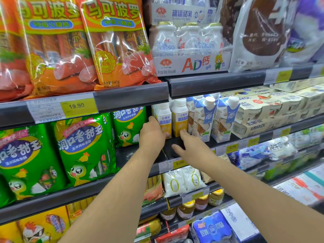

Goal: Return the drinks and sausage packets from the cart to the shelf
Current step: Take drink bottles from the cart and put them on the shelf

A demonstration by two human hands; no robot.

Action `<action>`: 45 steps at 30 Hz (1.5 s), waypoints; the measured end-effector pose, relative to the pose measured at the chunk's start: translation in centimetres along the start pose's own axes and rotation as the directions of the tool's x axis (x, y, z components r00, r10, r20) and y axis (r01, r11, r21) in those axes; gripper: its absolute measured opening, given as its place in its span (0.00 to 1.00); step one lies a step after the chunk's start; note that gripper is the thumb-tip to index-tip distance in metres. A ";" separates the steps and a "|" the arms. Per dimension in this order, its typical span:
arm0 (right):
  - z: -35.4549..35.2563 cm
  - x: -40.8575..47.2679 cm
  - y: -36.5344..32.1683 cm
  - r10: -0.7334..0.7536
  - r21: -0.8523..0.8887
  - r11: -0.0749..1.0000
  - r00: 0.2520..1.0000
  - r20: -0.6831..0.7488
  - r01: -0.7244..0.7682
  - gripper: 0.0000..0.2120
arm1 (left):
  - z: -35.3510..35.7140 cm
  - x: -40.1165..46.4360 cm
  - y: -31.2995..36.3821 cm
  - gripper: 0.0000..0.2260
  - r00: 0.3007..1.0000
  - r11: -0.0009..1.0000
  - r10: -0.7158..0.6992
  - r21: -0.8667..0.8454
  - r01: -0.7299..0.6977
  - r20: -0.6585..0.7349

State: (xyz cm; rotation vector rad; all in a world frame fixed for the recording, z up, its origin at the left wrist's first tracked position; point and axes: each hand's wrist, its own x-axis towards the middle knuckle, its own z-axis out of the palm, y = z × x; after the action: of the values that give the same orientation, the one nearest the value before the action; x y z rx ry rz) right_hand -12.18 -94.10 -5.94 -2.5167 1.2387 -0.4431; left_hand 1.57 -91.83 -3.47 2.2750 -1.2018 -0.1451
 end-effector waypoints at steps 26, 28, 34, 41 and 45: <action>0.5 -3.0 -0.8 0.129 0.238 0.964 0.991 -0.040 -0.116 0.34 | -2.0 -3.6 -4.0 0.25 0.965 0.964 0.244 -0.137 -0.230 0.094; 0.2 -3.7 -1.0 0.129 0.222 0.968 0.991 -0.023 -0.120 0.34 | -3.2 -4.9 -5.0 0.26 0.949 0.969 0.245 -0.093 -0.230 0.197; -0.8 -6.3 -2.4 0.014 0.071 0.997 0.999 0.029 -0.016 0.32 | -6.5 -9.3 -7.7 0.28 0.938 0.979 0.173 0.056 -0.198 0.301; 2.1 -11.9 -4.4 -0.254 -0.217 0.935 0.957 0.139 0.279 0.29 | -7.4 -18.0 -11.0 0.27 0.969 0.958 0.064 0.258 -0.127 0.239; 4.8 -15.1 -6.5 -0.378 -0.242 0.872 0.899 0.219 0.425 0.28 | -8.6 -23.9 -15.4 0.24 0.963 0.936 -0.096 0.352 0.000 0.253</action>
State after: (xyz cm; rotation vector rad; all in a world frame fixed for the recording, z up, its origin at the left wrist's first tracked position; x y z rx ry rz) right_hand -14.44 -77.54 -9.80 -2.9998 0.7519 -0.1416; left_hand 1.54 -62.45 -8.06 2.6622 -1.4007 -0.2855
